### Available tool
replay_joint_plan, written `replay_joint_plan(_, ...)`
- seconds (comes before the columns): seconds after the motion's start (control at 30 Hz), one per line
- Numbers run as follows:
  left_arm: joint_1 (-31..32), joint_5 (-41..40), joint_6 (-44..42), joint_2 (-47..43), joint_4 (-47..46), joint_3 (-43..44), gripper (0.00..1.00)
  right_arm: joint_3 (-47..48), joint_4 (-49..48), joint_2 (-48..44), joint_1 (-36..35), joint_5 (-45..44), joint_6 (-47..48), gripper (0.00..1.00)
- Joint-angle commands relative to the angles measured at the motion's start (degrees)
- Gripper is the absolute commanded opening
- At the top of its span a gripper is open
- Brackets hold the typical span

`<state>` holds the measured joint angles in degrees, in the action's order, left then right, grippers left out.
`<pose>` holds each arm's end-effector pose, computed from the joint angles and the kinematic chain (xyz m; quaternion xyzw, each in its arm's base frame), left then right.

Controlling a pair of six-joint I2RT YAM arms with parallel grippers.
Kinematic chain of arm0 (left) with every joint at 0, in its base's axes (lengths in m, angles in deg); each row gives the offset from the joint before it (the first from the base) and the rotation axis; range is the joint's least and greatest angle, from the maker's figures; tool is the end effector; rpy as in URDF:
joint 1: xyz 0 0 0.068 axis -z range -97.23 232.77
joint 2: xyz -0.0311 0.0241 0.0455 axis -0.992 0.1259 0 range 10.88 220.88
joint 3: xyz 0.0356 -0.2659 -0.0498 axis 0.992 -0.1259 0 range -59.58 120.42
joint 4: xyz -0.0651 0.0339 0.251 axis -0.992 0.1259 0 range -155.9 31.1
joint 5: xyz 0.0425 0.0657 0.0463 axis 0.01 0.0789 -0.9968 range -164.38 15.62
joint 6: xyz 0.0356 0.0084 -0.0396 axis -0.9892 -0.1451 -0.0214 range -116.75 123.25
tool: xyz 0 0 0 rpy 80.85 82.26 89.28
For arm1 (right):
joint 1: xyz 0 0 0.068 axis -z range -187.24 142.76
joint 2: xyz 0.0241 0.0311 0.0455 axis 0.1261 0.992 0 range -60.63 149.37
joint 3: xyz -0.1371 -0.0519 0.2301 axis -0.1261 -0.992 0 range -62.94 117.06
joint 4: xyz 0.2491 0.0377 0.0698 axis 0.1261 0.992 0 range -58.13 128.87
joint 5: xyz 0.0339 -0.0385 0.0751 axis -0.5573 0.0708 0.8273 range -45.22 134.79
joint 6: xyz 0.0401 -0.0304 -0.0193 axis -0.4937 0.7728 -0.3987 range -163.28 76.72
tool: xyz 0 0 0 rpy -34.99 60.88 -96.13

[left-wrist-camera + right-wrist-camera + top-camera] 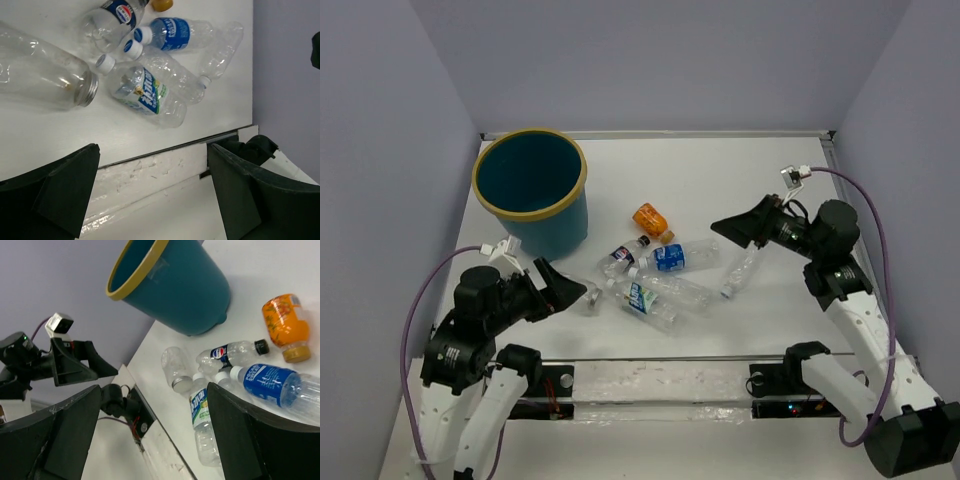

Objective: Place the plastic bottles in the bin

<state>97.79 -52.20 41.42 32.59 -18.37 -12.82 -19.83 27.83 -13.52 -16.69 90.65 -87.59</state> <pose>0.0643 -0.0311 0.3285 -0.0590 0.8207 -0.3871 0.4161 0.1810 0.0560 0.3498 -0.0680 0.7037 0.5402 0.4565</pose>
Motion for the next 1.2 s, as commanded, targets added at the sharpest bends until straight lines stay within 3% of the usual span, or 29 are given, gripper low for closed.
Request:
replay_joint_plan(0.0, 0.18, -2.65, 0.5, 3.86, 5.11, -0.8, 0.99, -0.57, -0.36, 2.01, -6.97, -4.29, 4.06, 0.91)
replay_joint_plan(0.13, 0.18, -7.58, 3.04, 5.71, 9.33, -0.26, 0.99, -1.1, 0.25, 2.81, -10.32, -7.89, 6.16, 0.92)
replay_joint_plan(0.53, 0.27, -12.15, 9.55, 12.11, 3.89, -2.03, 0.99, -2.33, 0.25, 3.95, -16.03, -13.78, 8.54, 0.92)
replay_joint_plan(0.7, 2.99, -20.32, 9.72, 18.36, 2.13, -0.62, 0.99, -3.47, -0.01, 2.81, -16.56, -14.93, 9.68, 0.92)
replay_joint_plan(0.83, 4.57, -21.56, 14.37, 19.24, -1.55, -5.18, 0.99, -3.83, 0.08, 2.54, -16.56, -15.11, 10.65, 0.92)
replay_joint_plan(1.17, 8.43, -33.5, 24.57, 24.78, -10.08, -12.82, 0.99, -3.56, 0.25, 1.41, -16.56, -12.65, 11.8, 0.92)
